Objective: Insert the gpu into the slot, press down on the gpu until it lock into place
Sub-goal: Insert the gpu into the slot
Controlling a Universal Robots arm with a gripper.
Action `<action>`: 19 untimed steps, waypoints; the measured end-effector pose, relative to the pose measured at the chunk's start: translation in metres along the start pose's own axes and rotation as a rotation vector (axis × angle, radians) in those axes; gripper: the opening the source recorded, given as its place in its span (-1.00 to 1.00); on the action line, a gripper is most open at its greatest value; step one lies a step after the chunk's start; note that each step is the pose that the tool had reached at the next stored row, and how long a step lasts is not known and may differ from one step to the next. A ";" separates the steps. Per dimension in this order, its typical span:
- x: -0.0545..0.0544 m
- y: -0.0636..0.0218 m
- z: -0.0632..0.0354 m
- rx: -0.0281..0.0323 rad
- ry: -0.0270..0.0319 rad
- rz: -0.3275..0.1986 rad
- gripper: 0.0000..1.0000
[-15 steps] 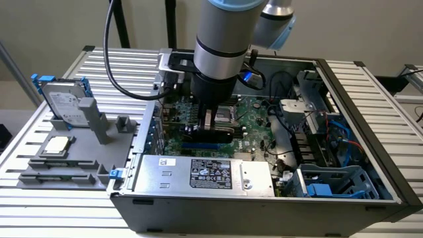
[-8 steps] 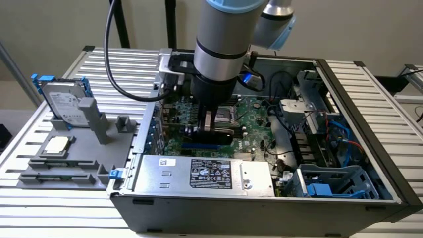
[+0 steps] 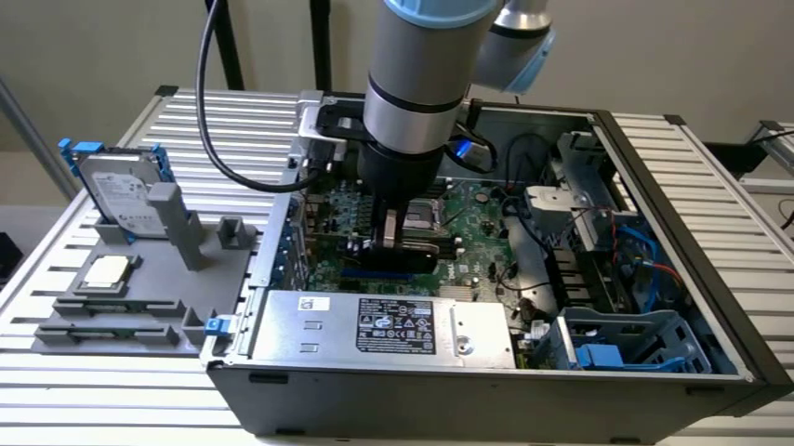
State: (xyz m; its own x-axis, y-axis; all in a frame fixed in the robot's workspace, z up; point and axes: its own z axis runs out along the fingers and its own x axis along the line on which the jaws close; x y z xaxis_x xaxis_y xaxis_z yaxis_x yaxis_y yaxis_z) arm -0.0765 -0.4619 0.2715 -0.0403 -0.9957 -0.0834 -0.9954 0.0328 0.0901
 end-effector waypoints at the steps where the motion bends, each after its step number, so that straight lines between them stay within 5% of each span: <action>1: 0.000 0.0000 0.0001 -0.0002 0.0001 0.000 -0.48; 8: -0.001 0.0000 0.0002 -0.0092 0.0053 0.001 -0.48; 19: -0.001 -0.0002 0.0024 -0.0094 0.0067 0.001 -0.48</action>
State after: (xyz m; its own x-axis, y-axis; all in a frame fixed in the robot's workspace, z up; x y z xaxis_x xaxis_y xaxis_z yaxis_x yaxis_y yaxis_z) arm -0.0765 -0.4604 0.2692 -0.0411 -0.9962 -0.0767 -0.9945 0.0334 0.0996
